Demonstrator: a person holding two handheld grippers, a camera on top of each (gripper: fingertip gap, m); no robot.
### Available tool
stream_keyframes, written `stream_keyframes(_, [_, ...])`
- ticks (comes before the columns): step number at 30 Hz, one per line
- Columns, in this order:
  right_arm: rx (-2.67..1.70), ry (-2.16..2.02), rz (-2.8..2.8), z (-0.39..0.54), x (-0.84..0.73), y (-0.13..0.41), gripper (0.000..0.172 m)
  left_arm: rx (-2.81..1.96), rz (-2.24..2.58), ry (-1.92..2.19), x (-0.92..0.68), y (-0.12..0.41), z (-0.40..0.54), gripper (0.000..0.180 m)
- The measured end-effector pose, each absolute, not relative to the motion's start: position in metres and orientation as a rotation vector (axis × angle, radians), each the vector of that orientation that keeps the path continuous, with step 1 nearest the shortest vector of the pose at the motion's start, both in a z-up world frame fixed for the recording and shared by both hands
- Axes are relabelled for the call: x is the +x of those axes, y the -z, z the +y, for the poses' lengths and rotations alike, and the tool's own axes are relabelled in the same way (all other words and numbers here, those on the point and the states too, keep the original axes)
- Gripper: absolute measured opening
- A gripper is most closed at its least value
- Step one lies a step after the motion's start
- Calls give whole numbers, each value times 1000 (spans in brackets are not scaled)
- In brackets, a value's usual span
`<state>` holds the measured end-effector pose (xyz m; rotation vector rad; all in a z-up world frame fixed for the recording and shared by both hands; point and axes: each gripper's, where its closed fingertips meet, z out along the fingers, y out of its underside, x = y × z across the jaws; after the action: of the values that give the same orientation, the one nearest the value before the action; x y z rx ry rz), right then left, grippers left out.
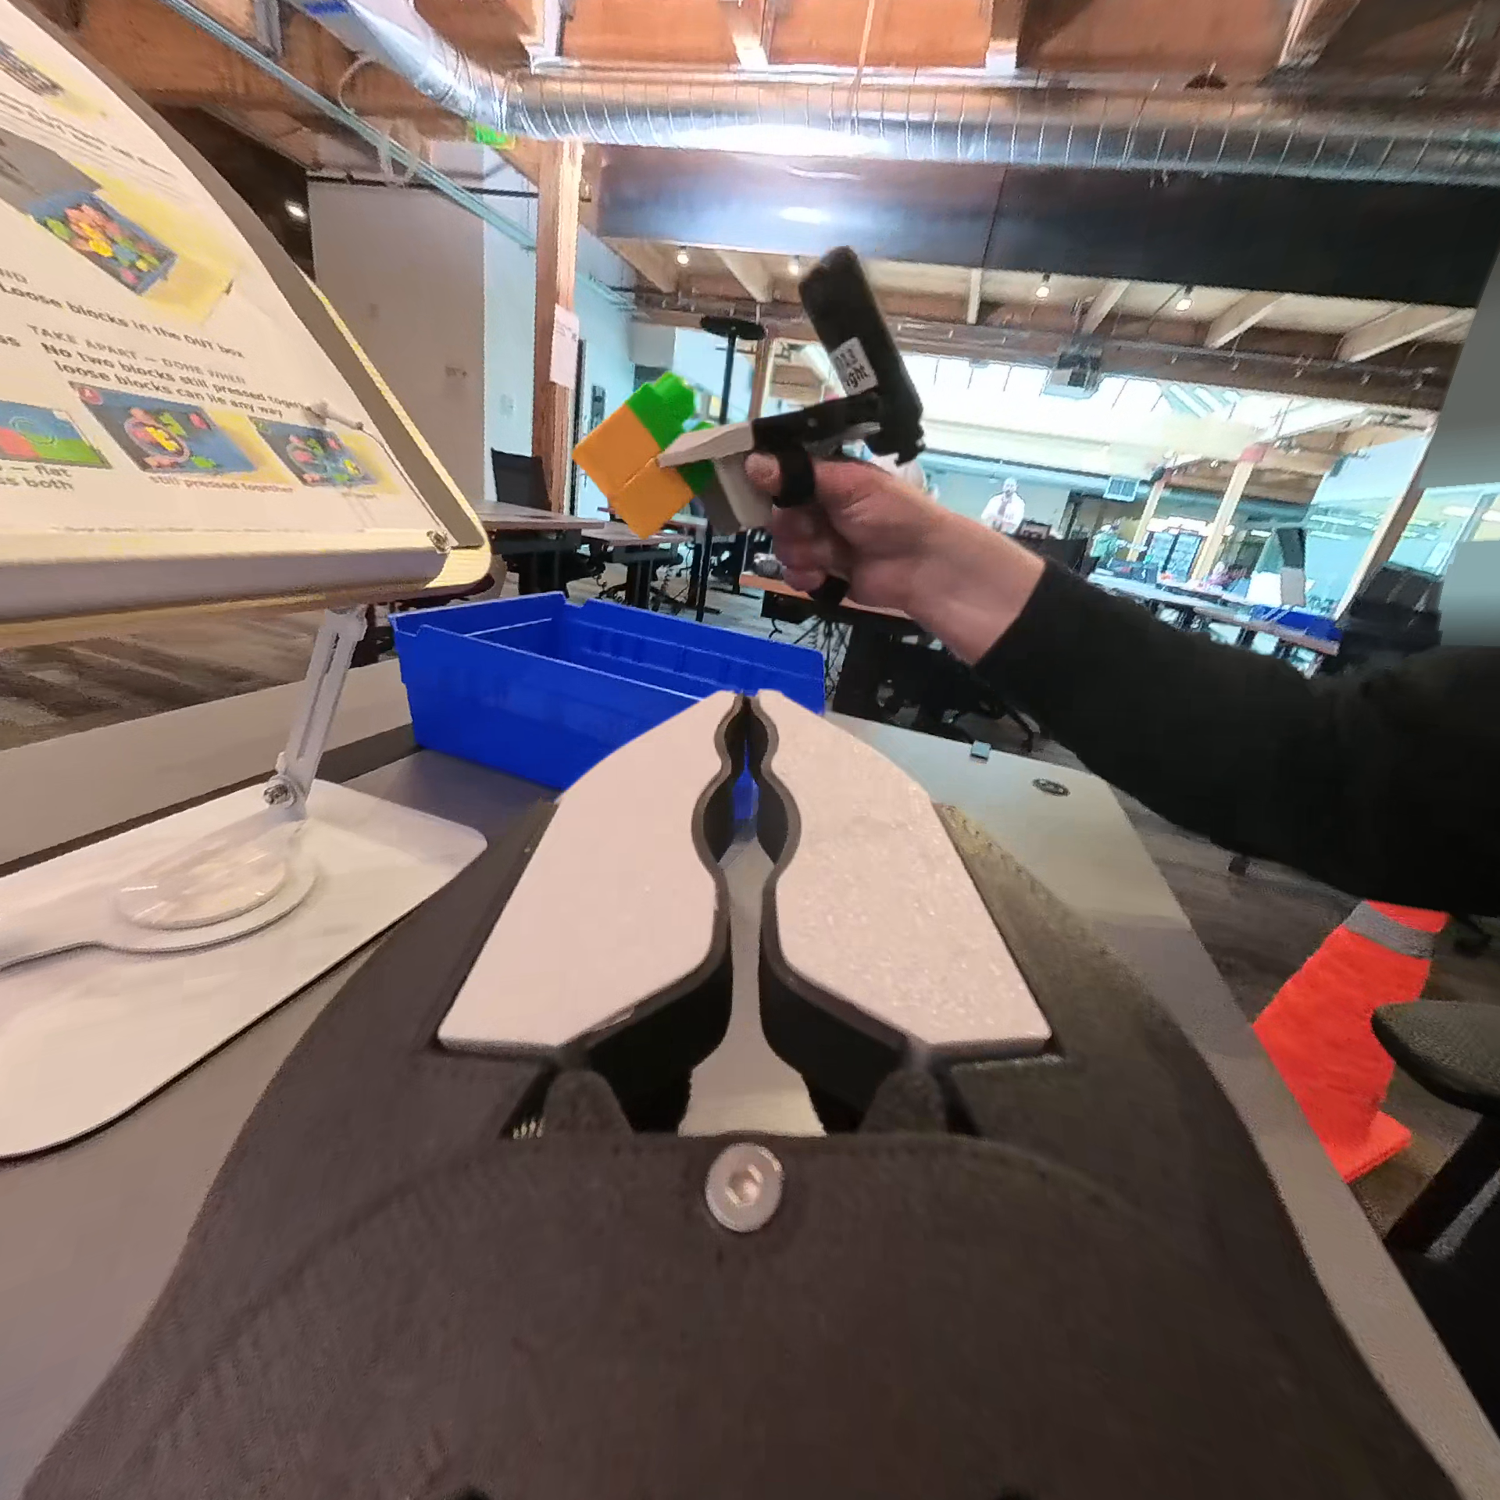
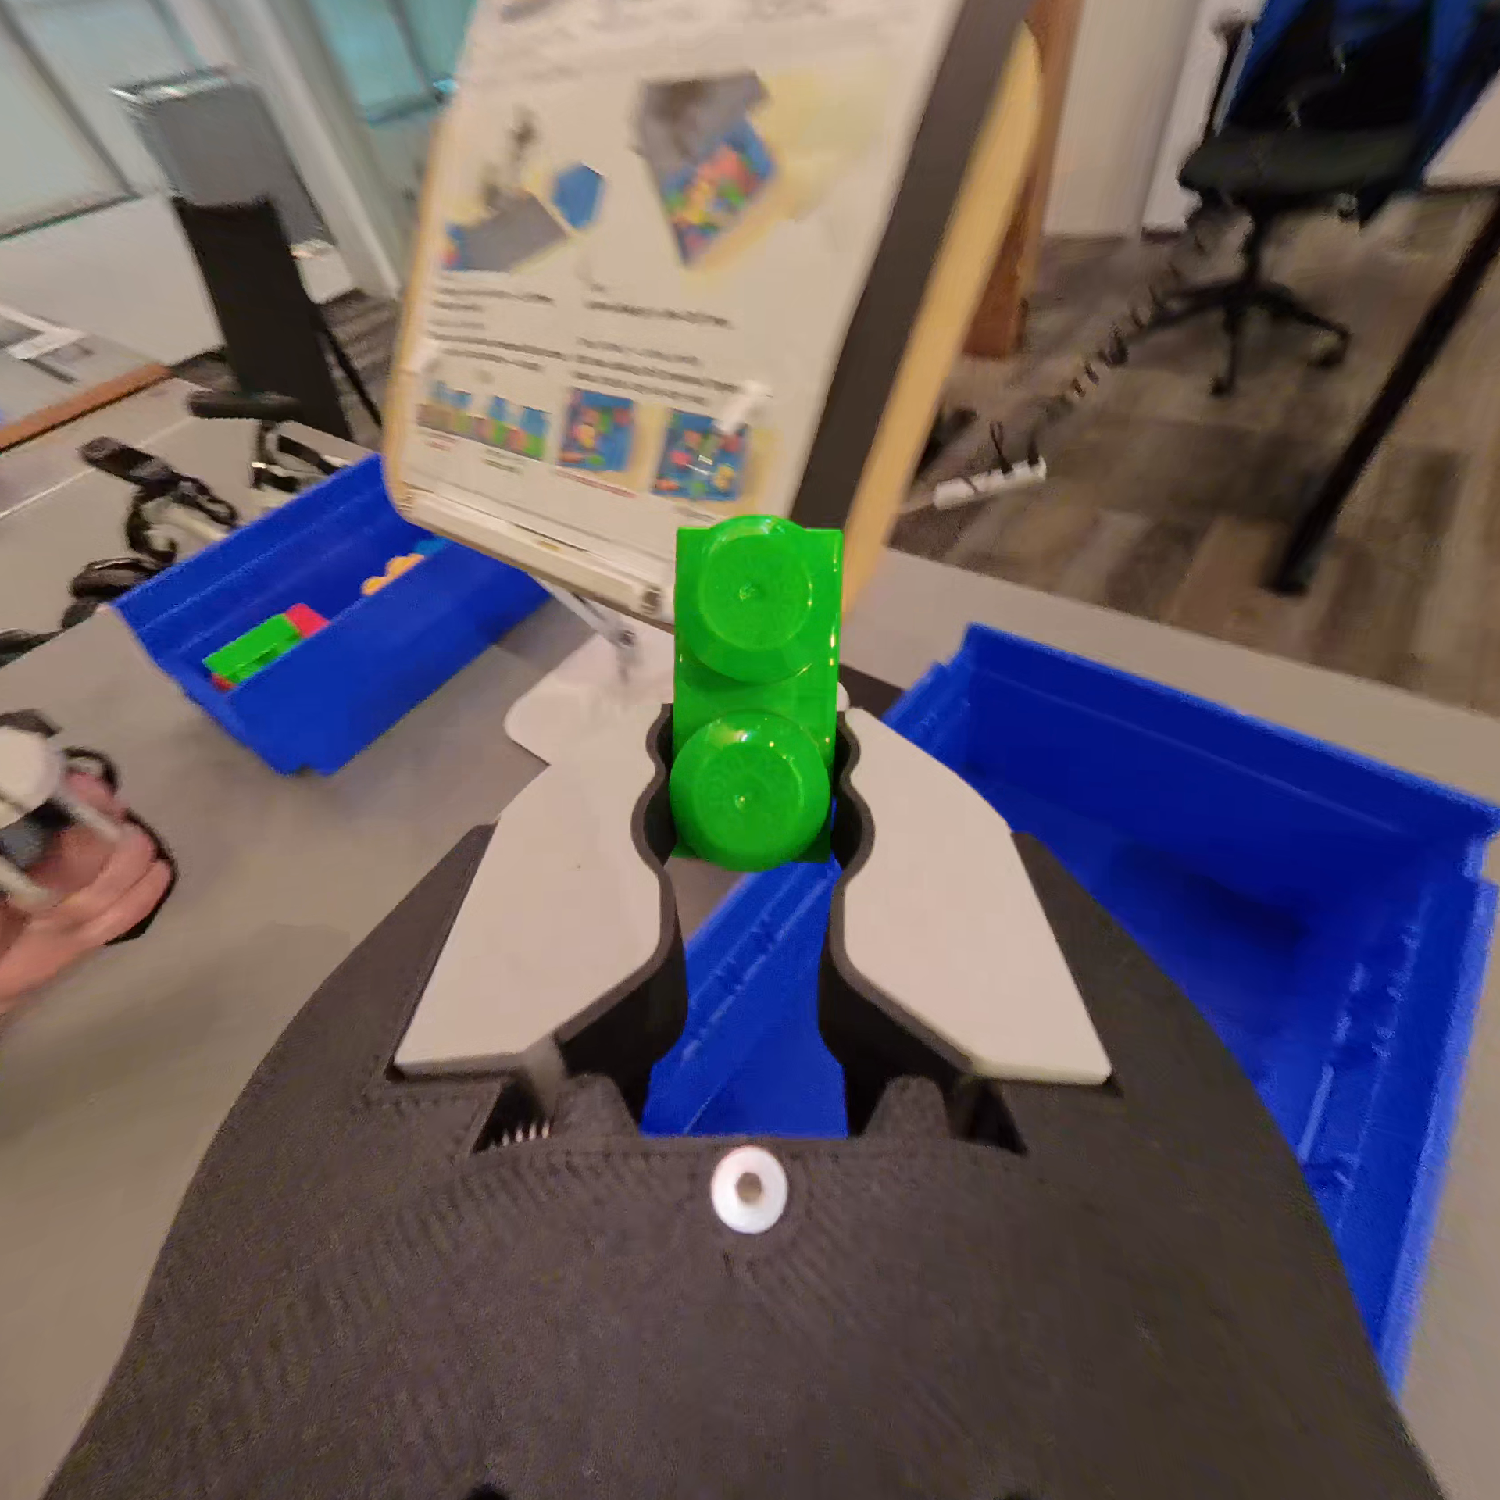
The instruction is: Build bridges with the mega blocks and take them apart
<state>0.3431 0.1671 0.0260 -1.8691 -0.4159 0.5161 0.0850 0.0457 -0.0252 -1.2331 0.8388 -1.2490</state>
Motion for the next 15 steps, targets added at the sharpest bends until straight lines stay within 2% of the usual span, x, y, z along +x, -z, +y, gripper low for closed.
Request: stream_keyframes(15, [-2451,-129,-122,259,395,126,37,-1286,811,1199,80,36,58,0])
